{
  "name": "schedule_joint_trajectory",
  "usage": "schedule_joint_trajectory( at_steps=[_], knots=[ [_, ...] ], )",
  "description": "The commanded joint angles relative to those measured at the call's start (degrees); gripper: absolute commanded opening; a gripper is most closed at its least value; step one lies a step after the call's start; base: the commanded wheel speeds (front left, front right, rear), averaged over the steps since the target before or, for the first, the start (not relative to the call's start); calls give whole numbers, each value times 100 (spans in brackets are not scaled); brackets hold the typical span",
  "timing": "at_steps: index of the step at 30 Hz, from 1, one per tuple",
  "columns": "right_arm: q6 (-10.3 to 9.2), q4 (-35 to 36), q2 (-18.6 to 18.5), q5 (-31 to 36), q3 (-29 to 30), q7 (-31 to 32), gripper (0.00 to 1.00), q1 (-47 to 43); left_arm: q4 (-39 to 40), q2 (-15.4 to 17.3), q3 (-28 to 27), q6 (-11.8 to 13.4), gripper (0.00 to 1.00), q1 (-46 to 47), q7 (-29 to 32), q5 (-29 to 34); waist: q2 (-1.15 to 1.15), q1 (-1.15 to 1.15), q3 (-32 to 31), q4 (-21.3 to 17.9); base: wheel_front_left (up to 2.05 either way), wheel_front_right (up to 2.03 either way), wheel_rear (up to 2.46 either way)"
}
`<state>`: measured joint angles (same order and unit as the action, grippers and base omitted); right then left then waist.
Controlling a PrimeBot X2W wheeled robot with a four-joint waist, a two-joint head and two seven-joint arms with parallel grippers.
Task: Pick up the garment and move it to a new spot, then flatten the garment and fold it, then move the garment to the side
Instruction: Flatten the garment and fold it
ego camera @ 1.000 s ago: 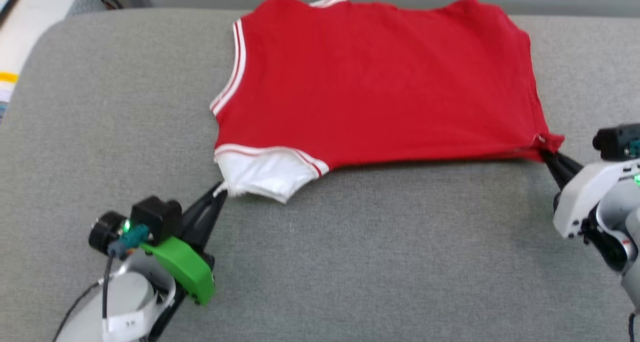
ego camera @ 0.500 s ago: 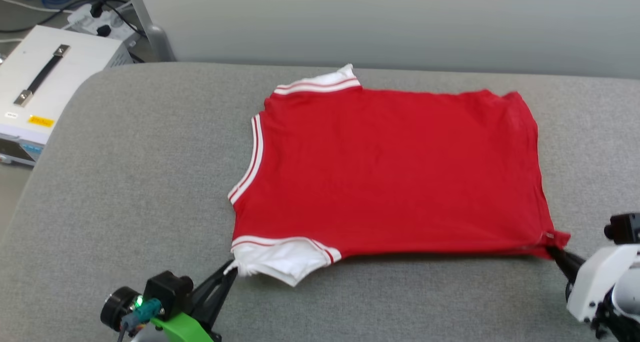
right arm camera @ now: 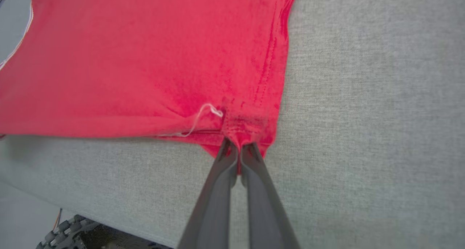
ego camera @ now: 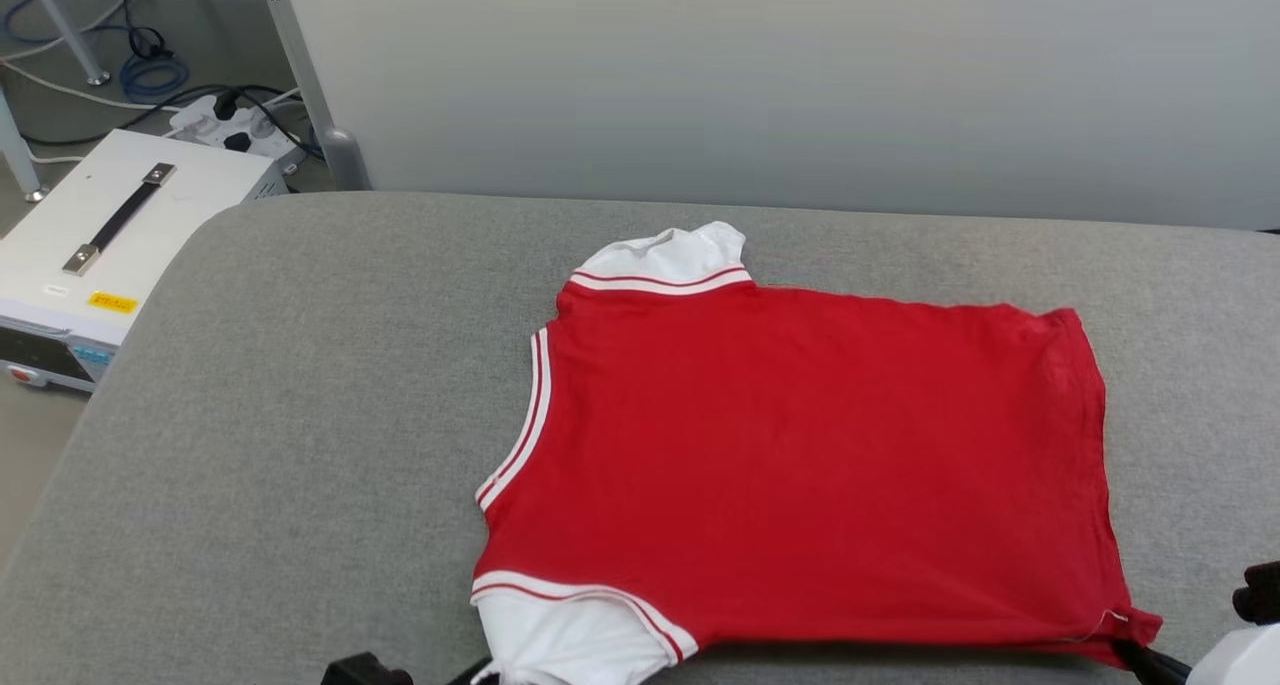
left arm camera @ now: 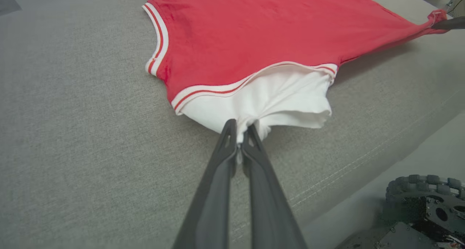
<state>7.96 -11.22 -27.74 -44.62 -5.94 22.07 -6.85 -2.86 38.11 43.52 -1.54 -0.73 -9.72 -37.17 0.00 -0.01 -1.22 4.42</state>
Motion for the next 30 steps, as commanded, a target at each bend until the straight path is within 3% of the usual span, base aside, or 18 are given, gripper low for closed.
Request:
schedule_joint_trajectory(
  at_steps=[1,11,20,30],
  knots=[
    [-47,145,14,69,98,130,0,-209,72,87,44,-16,0,-175,63,-28,0,1,-63,-2,0,0,0],
    [-47,1176,284,339,828,782,0,-871,536,365,108,-30,0,-317,284,-85,0,1,30,-3,0,0,0],
    [-47,1696,486,476,1183,902,0,-491,584,236,-315,78,0,452,85,-22,0,1,436,-14,0,0,0],
    [-47,1558,582,816,1178,964,0,207,77,-36,-457,-44,0,1356,119,42,0,1,959,-96,0,0,0]
  ],
)
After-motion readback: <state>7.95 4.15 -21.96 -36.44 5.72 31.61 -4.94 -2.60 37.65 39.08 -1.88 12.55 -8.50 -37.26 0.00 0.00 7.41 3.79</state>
